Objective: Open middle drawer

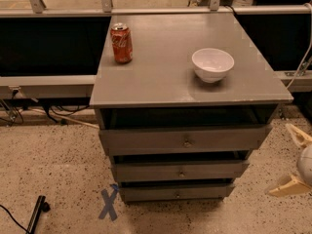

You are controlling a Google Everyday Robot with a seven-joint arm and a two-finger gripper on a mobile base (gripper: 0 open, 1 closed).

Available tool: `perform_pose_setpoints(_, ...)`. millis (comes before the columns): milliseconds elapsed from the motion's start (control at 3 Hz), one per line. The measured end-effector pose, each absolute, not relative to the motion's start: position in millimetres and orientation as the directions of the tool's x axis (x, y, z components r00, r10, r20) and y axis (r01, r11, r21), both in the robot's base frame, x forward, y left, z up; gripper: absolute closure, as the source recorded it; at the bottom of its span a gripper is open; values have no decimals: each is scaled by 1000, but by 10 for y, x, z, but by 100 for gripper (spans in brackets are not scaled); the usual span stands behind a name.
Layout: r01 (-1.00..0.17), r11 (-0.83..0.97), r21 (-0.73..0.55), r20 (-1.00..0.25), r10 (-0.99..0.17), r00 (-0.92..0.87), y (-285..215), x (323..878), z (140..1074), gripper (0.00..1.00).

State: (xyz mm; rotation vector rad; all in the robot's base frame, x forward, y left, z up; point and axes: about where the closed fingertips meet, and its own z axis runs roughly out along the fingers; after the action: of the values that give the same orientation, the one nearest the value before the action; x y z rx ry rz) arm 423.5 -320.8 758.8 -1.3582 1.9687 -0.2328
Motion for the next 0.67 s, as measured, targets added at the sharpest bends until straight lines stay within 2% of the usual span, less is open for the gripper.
perform_pose_setpoints(333, -821, 350, -451, -392, -904, -170, -3365, 4435, 7299, 0)
perform_pose_setpoints(667, -926, 149, -346, -250, -966, -62, -3818, 4606, 6753, 0)
